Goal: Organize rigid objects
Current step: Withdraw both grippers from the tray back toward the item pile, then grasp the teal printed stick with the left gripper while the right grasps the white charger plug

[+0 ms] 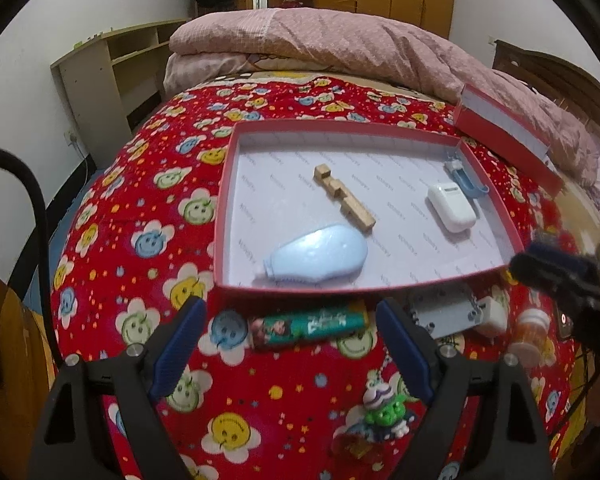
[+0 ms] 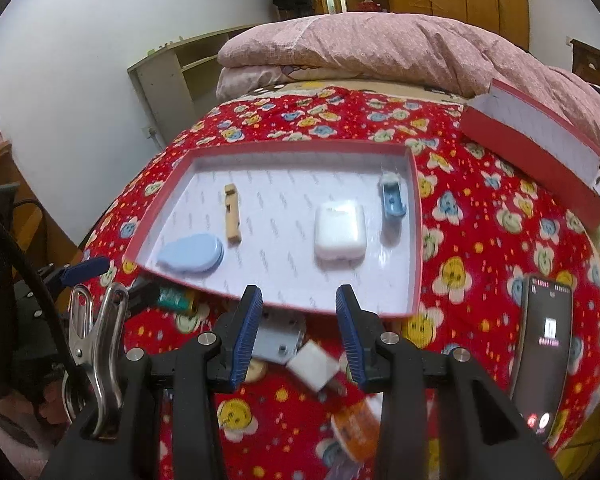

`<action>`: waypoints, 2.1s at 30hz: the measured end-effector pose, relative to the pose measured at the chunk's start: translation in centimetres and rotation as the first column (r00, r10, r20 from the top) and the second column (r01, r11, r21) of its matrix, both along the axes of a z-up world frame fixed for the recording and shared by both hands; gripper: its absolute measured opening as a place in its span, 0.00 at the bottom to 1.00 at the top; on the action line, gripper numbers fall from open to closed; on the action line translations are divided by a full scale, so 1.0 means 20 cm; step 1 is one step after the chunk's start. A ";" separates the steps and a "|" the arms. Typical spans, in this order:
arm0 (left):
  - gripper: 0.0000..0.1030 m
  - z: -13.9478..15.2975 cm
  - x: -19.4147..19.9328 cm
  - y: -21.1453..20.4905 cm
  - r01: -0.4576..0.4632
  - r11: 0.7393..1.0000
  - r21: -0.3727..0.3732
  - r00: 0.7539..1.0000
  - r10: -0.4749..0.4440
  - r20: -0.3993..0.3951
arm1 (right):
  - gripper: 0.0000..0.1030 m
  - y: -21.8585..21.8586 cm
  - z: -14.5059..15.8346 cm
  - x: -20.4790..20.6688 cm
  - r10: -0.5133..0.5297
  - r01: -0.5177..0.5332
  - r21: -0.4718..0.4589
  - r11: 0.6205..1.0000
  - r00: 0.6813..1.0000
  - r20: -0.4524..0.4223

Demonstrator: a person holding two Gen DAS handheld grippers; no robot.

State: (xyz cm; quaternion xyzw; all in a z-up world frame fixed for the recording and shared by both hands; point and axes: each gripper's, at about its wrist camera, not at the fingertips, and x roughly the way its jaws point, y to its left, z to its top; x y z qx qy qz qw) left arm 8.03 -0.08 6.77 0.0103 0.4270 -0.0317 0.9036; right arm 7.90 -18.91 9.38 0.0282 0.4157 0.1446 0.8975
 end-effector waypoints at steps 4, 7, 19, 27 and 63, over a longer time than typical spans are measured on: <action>0.87 -0.04 -0.02 0.01 -0.012 1.000 -0.008 1.000 0.012 -0.019 | 0.38 -0.01 -0.04 -0.08 -0.002 0.002 0.005 1.000 1.000 -0.019; 0.87 -0.07 -0.02 0.02 -0.018 1.000 -0.025 0.999 0.017 -0.039 | 0.38 -0.01 -0.08 -0.14 0.002 -0.001 0.006 1.000 0.999 -0.033; 0.90 -0.20 0.04 -0.03 -0.029 0.999 -0.017 0.997 0.028 -0.078 | 0.38 0.10 -0.27 -0.36 0.076 -0.080 -0.043 0.996 0.994 -0.073; 0.93 -0.24 0.06 -0.05 -0.052 0.998 -0.018 0.997 0.051 -0.065 | 0.39 0.16 -0.35 -0.41 0.107 -0.112 -0.071 0.991 0.992 -0.073; 0.83 -0.25 -0.07 0.03 -0.059 0.998 0.017 0.998 0.059 -0.020 | 0.45 0.02 -0.30 -0.28 -0.005 0.006 0.004 1.000 0.999 -0.033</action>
